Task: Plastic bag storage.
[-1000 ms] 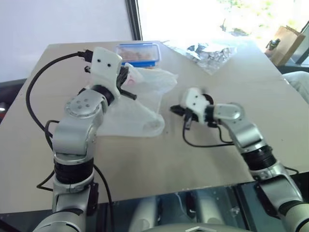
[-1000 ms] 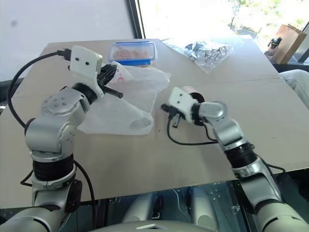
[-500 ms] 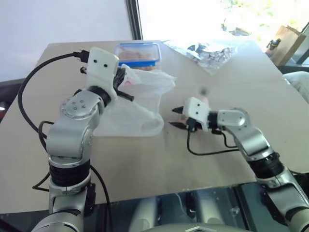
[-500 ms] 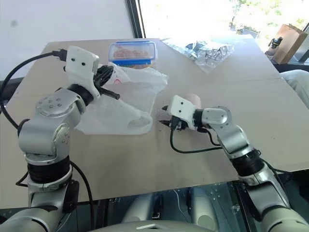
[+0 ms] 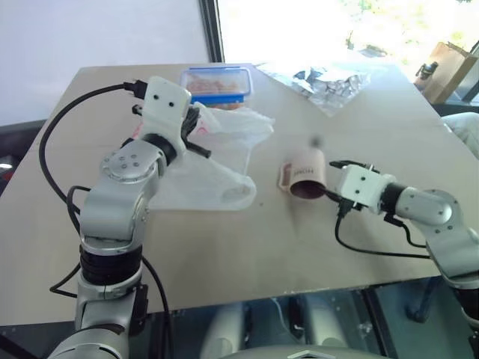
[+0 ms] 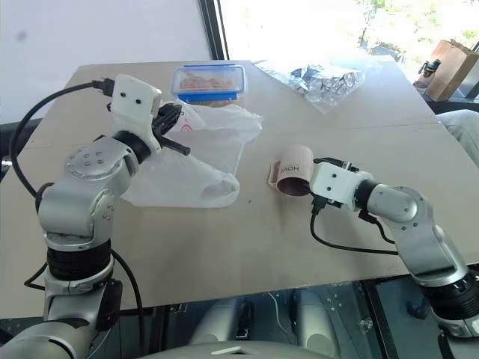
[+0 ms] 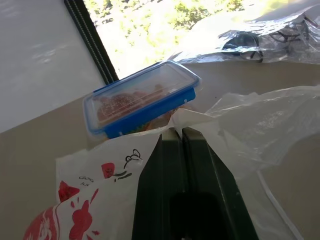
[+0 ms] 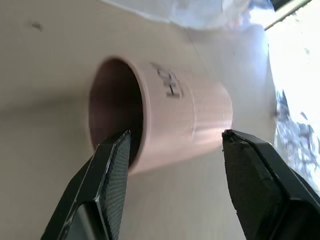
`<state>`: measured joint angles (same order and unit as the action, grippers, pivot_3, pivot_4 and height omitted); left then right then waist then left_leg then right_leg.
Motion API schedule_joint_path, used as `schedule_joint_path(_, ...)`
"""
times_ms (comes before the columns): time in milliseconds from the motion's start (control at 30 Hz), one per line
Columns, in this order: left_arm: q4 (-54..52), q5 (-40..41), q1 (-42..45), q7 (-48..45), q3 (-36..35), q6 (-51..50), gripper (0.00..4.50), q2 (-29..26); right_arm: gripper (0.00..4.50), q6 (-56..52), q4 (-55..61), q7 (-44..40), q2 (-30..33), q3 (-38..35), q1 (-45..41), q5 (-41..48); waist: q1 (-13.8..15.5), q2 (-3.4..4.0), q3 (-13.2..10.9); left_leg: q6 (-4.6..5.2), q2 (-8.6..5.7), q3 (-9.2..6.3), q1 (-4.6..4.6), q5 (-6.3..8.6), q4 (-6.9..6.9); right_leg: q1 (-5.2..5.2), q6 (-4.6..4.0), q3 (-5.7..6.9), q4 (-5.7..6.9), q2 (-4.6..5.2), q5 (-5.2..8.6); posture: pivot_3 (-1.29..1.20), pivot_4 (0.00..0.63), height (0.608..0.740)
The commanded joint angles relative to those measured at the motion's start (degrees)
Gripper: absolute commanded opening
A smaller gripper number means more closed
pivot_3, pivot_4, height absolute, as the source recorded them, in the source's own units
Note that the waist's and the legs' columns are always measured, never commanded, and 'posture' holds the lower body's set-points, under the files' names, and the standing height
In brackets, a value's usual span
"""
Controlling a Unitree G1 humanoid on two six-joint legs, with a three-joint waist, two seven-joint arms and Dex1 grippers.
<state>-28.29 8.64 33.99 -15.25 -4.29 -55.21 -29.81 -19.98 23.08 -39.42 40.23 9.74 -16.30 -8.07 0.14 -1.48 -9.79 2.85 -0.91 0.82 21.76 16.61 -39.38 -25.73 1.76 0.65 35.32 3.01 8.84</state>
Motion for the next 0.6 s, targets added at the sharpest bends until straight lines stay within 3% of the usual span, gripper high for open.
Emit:
schedule_joint_path(33, -0.6, -0.6, 1.6, -0.1, -0.4, 1.6, 0.0, -0.8, 2.91, 2.7, -2.1, 3.5, -2.3, 0.9, -0.2, -2.2, 0.0, 0.0, 0.0, 0.0, 0.0, 0.0, 0.0, 0.0, 0.0, 0.0, 0.0, -0.01, 0.0, -0.01, 0.0, 0.0, 0.15, 0.74)
schedule_joint_path(67, -0.6, -0.7, 1.7, 0.0, -0.4, 1.7, 0.0, -0.8, 2.91, 3.1, -2.7, 3.9, -3.0, 1.3, -0.5, -2.5, 0.0, 0.0, 0.0, 0.0, 0.01, 0.0, 0.0, 0.0, 0.0, 0.0, 0.0, 0.0, -0.01, -0.02, 0.0, 0.0, 0.15, 0.74)
schedule_joint_path(200, -1.2, -0.9, 1.7, 0.4, -0.6, 1.2, 0.0, -0.9, 1.82, 3.7, -6.0, 6.3, -6.5, 2.0, -2.4, -3.5, 0.0, 0.01, 0.0, 0.0, 0.02, -0.01, 0.0, 0.0, -0.01, 0.0, 0.0, 0.0, -0.01, -0.03, 0.0, 0.0, 0.15, 0.74)
schedule_joint_path(300, -1.8, -1.0, 1.7, 0.6, -0.7, 1.0, 0.0, -1.0, 0.82, 3.7, -7.0, 6.8, -8.1, 1.6, -3.6, -2.9, -0.1, 0.0, 0.0, 0.0, 0.02, 0.01, 0.0, 0.0, -0.01, 0.0, 0.01, -0.01, -0.02, -0.03, -0.01, 0.0, 0.15, 0.74)
schedule_joint_path(333, -2.0, -0.9, 1.7, 0.7, -0.8, 0.9, 0.0, -1.0, 0.1, 3.7, -7.2, 6.8, -8.6, 1.4, -4.3, -2.5, -0.1, 0.0, 0.0, 0.0, 0.02, -0.02, -0.01, 0.0, -0.01, 0.0, 0.0, 0.0, 0.0, -0.04, 0.0, 0.0, 0.15, 0.74)
schedule_joint_path(600, -4.0, 3.2, 2.3, -1.9, -3.9, 0.3, 0.0, -0.2, 0.04, -2.0, -8.2, 4.3, -18.3, 0.7, -11.9, 7.4, -0.7, 0.01, 0.0, 0.0, 0.06, -0.03, -0.01, 0.0, -0.01, -0.01, -0.01, -0.01, 0.03, -0.07, -0.01, 0.0, 0.15, 0.74)
